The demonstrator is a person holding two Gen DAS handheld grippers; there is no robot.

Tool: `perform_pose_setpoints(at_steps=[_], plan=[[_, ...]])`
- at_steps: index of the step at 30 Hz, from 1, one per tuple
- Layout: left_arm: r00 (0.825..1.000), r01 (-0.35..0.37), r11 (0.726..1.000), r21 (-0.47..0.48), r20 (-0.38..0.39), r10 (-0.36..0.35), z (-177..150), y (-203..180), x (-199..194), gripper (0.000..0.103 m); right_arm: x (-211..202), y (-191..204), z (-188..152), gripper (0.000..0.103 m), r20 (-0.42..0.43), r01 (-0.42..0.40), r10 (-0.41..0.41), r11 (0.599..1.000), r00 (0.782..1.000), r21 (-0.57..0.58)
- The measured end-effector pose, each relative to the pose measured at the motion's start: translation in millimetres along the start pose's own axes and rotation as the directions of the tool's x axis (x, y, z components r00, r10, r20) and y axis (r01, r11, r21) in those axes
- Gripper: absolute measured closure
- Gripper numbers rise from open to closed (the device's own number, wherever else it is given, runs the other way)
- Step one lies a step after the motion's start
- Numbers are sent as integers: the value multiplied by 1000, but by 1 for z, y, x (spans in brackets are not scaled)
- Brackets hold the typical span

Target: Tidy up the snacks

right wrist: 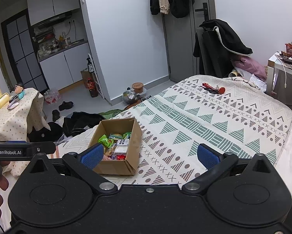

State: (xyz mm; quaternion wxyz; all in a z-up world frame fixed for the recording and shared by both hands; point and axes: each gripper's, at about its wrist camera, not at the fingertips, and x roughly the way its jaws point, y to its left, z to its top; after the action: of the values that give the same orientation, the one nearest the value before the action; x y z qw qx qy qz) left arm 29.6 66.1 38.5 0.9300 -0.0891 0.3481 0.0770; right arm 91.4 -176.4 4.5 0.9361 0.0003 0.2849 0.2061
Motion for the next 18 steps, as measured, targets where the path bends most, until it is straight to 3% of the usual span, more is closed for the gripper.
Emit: perform_pose_setpoints(at_steps=[18], plan=[[1000,-1,1000,8,-5,1,1,-3,0,0,-1,1,-3,0,-5,-7,7,1000,1000,-16]])
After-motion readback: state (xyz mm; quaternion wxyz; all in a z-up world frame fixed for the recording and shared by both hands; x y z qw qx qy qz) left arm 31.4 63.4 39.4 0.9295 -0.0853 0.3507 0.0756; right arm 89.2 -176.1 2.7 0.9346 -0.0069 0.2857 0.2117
